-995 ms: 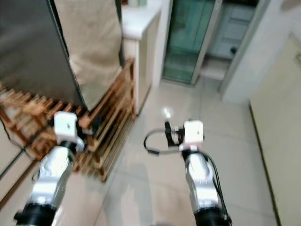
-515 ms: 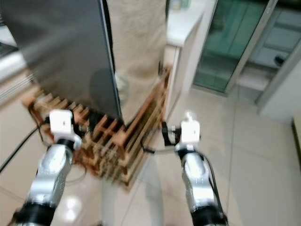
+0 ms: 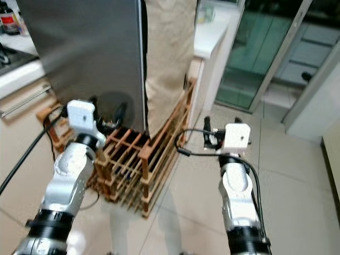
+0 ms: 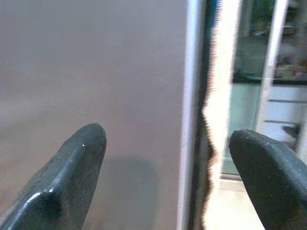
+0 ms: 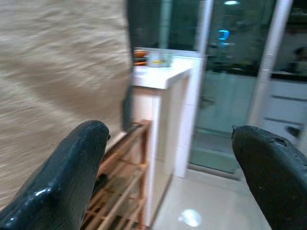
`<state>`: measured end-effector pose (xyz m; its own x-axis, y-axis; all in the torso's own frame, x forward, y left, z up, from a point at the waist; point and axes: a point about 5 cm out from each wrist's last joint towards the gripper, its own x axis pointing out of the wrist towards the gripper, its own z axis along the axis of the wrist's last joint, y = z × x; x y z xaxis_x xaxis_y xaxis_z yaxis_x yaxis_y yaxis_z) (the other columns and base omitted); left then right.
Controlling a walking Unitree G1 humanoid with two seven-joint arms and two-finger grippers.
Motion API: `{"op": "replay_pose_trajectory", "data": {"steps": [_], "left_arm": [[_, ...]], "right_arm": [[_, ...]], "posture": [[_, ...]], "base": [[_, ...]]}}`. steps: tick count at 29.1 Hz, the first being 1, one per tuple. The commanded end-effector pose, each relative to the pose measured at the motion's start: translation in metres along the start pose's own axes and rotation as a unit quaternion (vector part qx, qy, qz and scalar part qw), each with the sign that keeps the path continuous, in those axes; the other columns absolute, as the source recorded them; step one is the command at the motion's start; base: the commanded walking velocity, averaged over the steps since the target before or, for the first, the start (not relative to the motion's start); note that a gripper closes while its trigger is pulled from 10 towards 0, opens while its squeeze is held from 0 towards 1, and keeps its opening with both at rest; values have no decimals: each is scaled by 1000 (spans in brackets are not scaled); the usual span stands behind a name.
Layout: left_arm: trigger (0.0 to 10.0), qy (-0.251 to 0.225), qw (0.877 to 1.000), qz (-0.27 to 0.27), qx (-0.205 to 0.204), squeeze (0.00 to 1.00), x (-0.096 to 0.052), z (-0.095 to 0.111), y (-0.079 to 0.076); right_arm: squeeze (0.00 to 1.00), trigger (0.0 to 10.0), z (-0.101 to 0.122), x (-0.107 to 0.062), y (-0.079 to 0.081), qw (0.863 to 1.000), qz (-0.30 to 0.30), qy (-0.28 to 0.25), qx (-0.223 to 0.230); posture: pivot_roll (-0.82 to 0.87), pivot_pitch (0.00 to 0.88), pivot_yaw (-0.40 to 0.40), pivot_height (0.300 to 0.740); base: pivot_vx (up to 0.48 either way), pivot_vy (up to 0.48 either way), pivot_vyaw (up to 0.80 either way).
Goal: Restocking fridge
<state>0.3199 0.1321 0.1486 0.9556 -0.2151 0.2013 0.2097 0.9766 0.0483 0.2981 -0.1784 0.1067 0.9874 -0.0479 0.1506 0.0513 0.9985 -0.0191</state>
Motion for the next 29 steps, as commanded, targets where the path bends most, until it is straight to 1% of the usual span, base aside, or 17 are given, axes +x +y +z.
{"op": "replay_pose_trajectory", "data": {"steps": [1,4,9,11,13,15,17,18,19,20,22,23,25,26,27,28,29], "left_arm": [[10000,28,1000,5,7,0,2,-9,3],[10000,33,999,9,13,0,1,-10,6],[10000,48,998,28,19,0,-2,-16,8],[10000,50,997,49,21,0,4,-15,11],[10000,49,997,52,24,0,8,-14,11],[10000,48,997,51,23,0,9,-13,11],[10000,46,998,45,25,0,5,-14,13],[10000,47,998,37,28,0,-1,-15,15],[10000,44,998,21,35,0,-12,-16,17],[10000,41,998,10,40,0,-19,-16,17],[10000,48,998,-3,33,0,-54,-20,25],[10000,48,998,-3,33,0,-54,-20,25],[10000,63,998,11,0,0,-95,-23,33],[10000,63,998,11,0,0,-95,-23,33],[10000,81,996,27,-22,0,-121,-22,28],[10000,85,996,30,-27,0,-126,-21,24],[10000,87,995,35,-22,0,-127,-19,22]], "right_arm": [[0,10000,-10,-3,-6,1000,-16,26,5],[0,10000,-10,-5,-2,1000,-6,29,1],[0,10000,-13,-10,4,999,12,39,-6],[0,10000,-13,-12,8,999,26,38,-9],[0,10000,-13,-12,9,999,31,37,-11],[0,10000,-13,-12,10,999,33,37,-12],[0,10000,-13,-14,10,999,33,37,-16],[0,10000,-12,-17,8,999,25,34,-15],[0,10000,-10,-24,3,999,10,31,-12],[0,10000,-9,-29,-1,999,-1,30,-11],[0,10000,-6,-53,-9,999,-2,28,-27],[0,10000,-6,-53,-9,999,-2,28,-27],[0,10000,-5,-80,-20,998,0,42,-37],[0,10000,-5,-80,-20,998,0,42,-37],[0,10000,-3,-92,-31,998,-4,48,-43],[0,10000,-2,-93,-33,998,-5,47,-44],[0,10000,-1,-92,-34,998,-3,44,-47]], "posture": [[-85,0,-2,740],[-89,0,0,740],[-89,0,-7,740],[-86,0,-12,740],[-88,0,-11,740],[-90,0,-9,740],[-94,0,-5,740],[-94,0,-5,740],[-98,0,-6,740],[-98,0,-6,740],[-100,0,0,740],[-100,0,0,740],[-111,0,0,740],[-111,0,0,740],[-102,0,-6,740],[-99,0,-8,740],[-94,0,-12,740]], "base": [[0,0,-781],[0,0,-781],[0,0,0],[0,0,0],[0,0,0],[0,0,0],[0,0,0],[0,0,0],[0,0,0],[0,0,0],[0,0,0],[0,0,0],[0,0,0],[0,0,0],[0,0,0],[0,0,0],[0,0,0]]}}
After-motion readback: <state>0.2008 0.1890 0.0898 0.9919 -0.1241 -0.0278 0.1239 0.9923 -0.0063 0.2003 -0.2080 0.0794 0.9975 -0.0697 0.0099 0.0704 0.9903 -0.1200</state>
